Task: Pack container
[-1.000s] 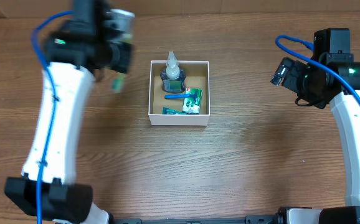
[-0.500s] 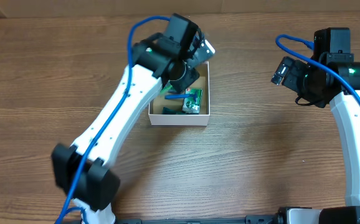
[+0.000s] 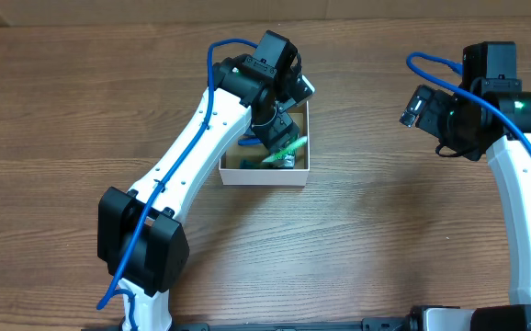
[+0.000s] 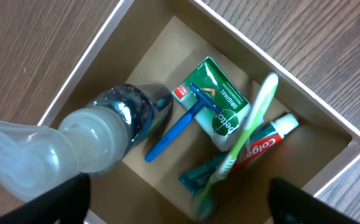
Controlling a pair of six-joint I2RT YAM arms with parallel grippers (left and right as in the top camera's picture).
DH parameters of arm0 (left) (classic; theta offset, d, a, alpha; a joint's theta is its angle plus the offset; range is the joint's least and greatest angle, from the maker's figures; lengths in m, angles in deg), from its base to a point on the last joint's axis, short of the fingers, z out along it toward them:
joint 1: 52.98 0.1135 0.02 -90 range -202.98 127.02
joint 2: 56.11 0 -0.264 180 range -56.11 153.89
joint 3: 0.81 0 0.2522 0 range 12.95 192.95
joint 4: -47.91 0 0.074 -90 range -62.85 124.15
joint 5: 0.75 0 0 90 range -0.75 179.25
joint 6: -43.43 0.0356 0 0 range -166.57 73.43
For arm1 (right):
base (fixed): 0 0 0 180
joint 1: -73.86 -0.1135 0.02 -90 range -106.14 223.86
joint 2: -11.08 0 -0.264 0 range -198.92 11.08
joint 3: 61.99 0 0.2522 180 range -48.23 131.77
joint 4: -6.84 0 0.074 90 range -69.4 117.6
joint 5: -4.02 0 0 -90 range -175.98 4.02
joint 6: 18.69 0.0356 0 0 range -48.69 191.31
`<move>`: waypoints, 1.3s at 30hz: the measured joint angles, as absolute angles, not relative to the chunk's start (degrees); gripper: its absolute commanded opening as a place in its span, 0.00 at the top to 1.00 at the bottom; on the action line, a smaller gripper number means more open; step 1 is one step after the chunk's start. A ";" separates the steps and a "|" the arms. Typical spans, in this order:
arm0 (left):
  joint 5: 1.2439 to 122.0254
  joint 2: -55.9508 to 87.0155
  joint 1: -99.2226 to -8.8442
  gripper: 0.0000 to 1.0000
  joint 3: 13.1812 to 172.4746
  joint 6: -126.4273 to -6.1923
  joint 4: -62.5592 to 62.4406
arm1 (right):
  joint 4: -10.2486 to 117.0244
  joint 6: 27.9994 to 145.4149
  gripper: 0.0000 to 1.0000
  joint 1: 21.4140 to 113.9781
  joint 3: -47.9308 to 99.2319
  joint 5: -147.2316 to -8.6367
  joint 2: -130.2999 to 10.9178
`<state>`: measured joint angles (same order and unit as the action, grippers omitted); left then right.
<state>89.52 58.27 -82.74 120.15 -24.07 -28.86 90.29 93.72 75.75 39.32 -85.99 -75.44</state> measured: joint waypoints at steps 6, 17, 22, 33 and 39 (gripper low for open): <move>90.97 57.12 -82.63 0.00 120.15 -25.95 -28.86 | 89.07 93.68 0.00 75.73 39.32 -86.91 -75.44; 93.02 39.80 -73.23 0.00 120.15 -31.50 -28.27 | 76.72 86.03 0.00 71.05 39.32 -89.88 -75.44; 92.96 37.31 -64.12 0.00 120.15 -37.45 -28.42 | 70.18 81.18 0.00 68.21 39.32 -89.97 -75.44; 92.91 37.64 -59.62 0.00 120.15 -40.40 -32.77 | 74.36 79.58 0.00 68.25 39.32 -90.47 -75.44; 92.39 31.37 -59.62 0.00 117.96 -40.18 -33.97 | 80.76 81.64 0.00 68.23 39.08 -90.45 -74.61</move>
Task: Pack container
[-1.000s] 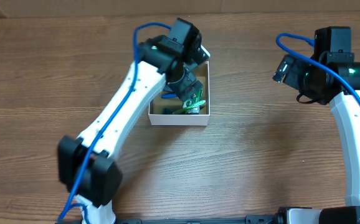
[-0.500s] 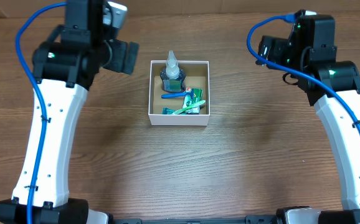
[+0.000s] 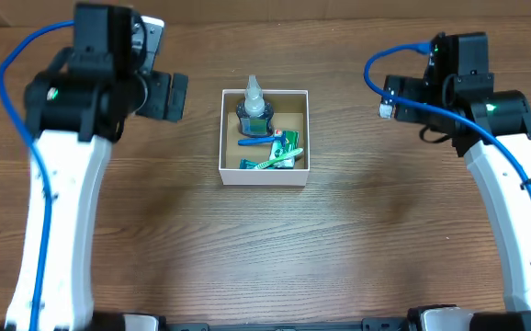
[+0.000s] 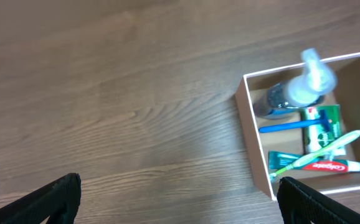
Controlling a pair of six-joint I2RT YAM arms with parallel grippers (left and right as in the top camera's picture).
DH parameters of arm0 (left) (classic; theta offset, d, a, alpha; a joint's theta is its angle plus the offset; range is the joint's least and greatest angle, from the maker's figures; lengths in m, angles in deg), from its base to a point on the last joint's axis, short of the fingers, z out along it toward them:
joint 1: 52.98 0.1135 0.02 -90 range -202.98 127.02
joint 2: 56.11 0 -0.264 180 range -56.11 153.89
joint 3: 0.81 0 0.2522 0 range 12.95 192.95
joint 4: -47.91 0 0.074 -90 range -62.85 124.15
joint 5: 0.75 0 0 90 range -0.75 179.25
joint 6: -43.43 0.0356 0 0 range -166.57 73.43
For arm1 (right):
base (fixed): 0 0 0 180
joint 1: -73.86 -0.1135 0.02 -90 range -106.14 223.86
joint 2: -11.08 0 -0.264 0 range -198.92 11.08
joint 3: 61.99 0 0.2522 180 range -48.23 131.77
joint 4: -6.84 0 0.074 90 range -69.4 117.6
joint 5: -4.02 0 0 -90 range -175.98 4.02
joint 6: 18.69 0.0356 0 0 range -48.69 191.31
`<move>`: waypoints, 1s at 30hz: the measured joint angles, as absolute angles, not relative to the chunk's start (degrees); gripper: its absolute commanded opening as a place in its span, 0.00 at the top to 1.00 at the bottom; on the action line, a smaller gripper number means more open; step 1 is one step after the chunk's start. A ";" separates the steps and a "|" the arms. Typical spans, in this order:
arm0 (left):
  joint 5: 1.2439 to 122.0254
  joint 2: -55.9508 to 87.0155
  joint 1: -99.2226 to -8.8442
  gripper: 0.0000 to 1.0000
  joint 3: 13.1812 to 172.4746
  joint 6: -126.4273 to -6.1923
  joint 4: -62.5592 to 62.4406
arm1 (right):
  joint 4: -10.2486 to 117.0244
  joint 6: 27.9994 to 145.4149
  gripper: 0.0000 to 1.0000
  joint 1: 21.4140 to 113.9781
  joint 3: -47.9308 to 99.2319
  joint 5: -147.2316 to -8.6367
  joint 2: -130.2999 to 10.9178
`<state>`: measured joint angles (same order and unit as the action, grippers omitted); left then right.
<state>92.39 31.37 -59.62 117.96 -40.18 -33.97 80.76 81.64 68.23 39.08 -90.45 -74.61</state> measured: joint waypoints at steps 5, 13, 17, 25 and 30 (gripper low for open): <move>92.04 17.58 -59.62 0.00 109.77 -40.03 -30.43 | 80.41 83.25 0.00 68.23 34.73 -90.25 -67.96; 91.82 -6.71 -59.62 0.00 87.52 -40.27 -27.28 | 72.15 83.71 0.00 68.23 13.38 -89.86 -40.21; 91.82 -15.67 -59.62 0.00 79.06 -40.97 -27.48 | 70.71 83.45 0.00 68.23 3.06 -90.14 -27.68; 91.64 -17.99 -59.62 0.00 70.88 -41.99 -28.29 | 69.44 83.30 0.00 68.23 -0.70 -90.58 -22.83; 91.29 -16.89 -59.62 0.00 69.55 -42.02 -28.46 | 69.46 83.28 0.00 68.25 -0.72 -90.71 -22.83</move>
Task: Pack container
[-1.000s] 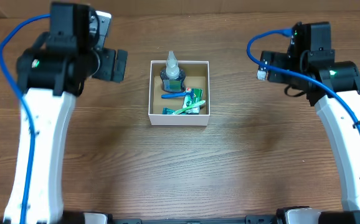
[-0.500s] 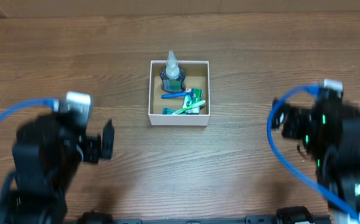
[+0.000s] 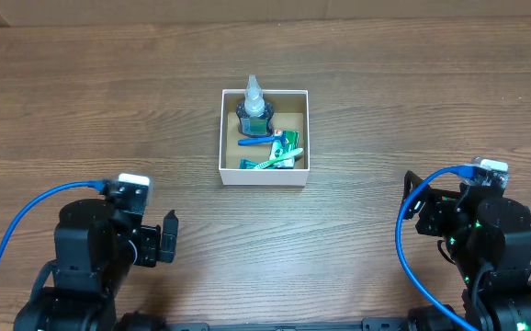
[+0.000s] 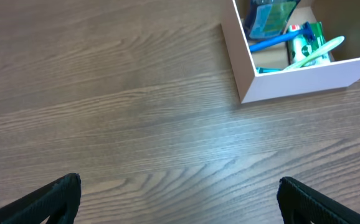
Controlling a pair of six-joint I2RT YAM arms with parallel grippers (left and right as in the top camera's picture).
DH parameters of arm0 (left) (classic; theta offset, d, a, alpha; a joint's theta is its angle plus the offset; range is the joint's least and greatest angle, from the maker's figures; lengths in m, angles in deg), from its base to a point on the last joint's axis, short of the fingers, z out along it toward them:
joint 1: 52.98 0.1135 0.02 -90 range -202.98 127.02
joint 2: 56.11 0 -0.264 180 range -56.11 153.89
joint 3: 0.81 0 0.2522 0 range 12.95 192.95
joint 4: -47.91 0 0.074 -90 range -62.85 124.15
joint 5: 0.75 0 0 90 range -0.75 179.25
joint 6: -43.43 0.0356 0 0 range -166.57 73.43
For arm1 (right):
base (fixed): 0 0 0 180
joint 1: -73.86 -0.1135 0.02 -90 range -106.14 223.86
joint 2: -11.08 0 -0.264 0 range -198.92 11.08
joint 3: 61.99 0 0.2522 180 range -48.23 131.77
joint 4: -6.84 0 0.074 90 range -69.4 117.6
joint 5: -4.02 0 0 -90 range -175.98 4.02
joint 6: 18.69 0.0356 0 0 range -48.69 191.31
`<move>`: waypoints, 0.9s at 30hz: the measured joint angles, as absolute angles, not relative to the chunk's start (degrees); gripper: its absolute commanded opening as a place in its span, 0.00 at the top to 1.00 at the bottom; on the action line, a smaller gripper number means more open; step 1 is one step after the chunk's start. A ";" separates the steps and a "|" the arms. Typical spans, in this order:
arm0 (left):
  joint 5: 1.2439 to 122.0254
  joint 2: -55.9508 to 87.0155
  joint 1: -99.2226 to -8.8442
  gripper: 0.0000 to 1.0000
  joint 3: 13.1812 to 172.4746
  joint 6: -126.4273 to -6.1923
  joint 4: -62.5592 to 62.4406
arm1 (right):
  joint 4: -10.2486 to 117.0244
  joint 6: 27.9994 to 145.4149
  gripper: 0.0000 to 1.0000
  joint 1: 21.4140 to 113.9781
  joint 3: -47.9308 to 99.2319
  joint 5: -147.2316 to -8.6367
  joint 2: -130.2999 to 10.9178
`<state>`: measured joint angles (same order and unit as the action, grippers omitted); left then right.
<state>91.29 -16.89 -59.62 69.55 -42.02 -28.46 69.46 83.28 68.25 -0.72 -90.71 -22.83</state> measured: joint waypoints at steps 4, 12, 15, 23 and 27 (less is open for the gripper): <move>91.19 -16.74 -59.62 0.00 69.55 -42.02 -28.46 | 69.49 83.28 0.00 68.23 -0.72 -90.69 -22.83; 91.19 -16.56 -59.62 0.00 69.55 -42.02 -28.59 | 71.67 83.28 0.00 68.23 -0.72 -90.71 -22.83; 91.19 -16.56 -59.62 0.00 69.55 -42.02 -28.62 | 72.59 83.28 0.00 68.23 -0.74 -90.71 -22.83; 91.19 -16.56 -59.62 0.00 69.55 -42.02 -28.62 | 73.33 82.62 0.00 68.23 -0.83 -92.02 -22.00; 91.16 -16.56 -59.62 0.00 69.55 -42.02 -28.62 | 71.21 80.04 0.00 68.23 -0.89 -92.28 -18.85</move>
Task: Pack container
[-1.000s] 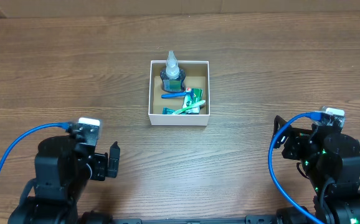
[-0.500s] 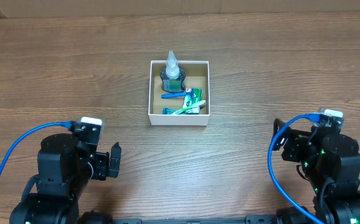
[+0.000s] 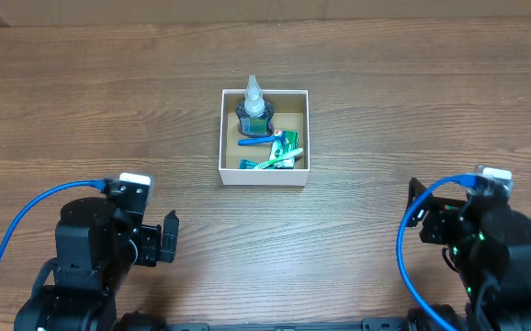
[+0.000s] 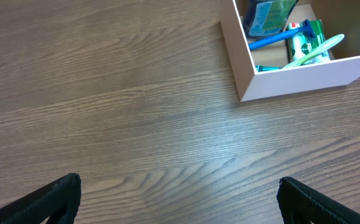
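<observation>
A white box point(image 3: 220, 138) stands at the table's middle back. In it are a bottle with a clear cap point(image 3: 254, 97), a blue razor point(image 3: 256, 140), a green toothbrush point(image 3: 270, 162), a toothpaste tube and a green packet. The left wrist view shows the same box point(image 4: 292, 76) at the upper right, with the razor point(image 4: 273, 40) and toothbrush point(image 4: 317, 51) inside. My left gripper point(image 4: 180, 202) is open over bare wood, well short of the box, with nothing between its fingers point(image 4: 55, 198). My right gripper point(image 3: 422, 213) is folded back at the near right; its jaws cannot be made out.
The wooden table point(image 3: 357, 83) stretches all round the box. The left arm point(image 3: 100, 253) and right arm point(image 3: 481, 239) sit folded at the near edge, each with a blue cable looping beside it.
The right arm has settled slightly nearer the front edge. The left arm, the box and what lies in it look the same.
My left gripper was down in the box, open, with the bottle right beside its fingers. Then both arms were up on either side of the box, the bottle standing inside. Later both arms were folded at the near edge, where they are now.
</observation>
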Controlling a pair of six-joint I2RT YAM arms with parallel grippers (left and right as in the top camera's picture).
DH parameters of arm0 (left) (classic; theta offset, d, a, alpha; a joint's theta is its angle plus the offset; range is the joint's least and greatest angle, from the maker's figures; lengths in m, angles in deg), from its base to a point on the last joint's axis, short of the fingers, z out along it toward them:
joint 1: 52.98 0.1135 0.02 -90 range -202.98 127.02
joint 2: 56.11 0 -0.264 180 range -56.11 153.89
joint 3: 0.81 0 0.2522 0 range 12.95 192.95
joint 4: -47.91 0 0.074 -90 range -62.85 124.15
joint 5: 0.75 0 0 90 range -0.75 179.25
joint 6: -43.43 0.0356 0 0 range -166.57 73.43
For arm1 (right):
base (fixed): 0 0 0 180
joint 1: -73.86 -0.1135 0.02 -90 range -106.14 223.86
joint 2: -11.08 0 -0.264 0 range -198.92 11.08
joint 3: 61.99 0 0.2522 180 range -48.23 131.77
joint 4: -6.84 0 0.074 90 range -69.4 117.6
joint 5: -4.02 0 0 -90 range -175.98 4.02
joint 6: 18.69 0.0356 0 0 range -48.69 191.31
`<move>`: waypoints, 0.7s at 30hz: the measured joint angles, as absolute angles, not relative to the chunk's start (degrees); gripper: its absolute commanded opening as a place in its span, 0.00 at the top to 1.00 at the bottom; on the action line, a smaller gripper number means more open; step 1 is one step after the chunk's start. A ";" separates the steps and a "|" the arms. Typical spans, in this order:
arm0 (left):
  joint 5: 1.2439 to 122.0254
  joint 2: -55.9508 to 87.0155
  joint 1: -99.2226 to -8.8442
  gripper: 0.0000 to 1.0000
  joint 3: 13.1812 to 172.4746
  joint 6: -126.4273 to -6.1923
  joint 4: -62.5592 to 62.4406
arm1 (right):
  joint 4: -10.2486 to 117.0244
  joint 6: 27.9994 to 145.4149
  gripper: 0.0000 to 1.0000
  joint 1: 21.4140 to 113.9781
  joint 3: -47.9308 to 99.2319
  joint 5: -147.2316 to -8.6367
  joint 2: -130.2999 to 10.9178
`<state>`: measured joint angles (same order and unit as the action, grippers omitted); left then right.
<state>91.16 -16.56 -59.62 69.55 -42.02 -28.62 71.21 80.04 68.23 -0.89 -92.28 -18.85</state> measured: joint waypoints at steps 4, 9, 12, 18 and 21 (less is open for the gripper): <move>91.16 -16.56 -59.62 0.00 69.55 -42.02 -28.62 | 69.14 76.00 0.00 68.19 -0.94 -91.61 -14.17; 91.16 -16.56 -59.62 0.00 69.55 -42.02 -28.64 | 68.11 72.33 0.00 68.08 -1.38 -90.80 -8.08; 91.16 -16.56 -59.62 0.00 69.55 -42.02 -28.64 | 64.92 71.01 0.00 68.08 -3.87 -90.82 -4.56; 91.01 -16.54 -59.62 0.00 69.55 -42.02 -28.66 | 46.84 69.88 0.00 68.01 -17.33 -88.79 -0.05; 90.99 -16.54 -59.62 0.00 69.55 -42.02 -28.68 | 35.63 69.75 0.00 67.82 -23.52 -87.78 0.97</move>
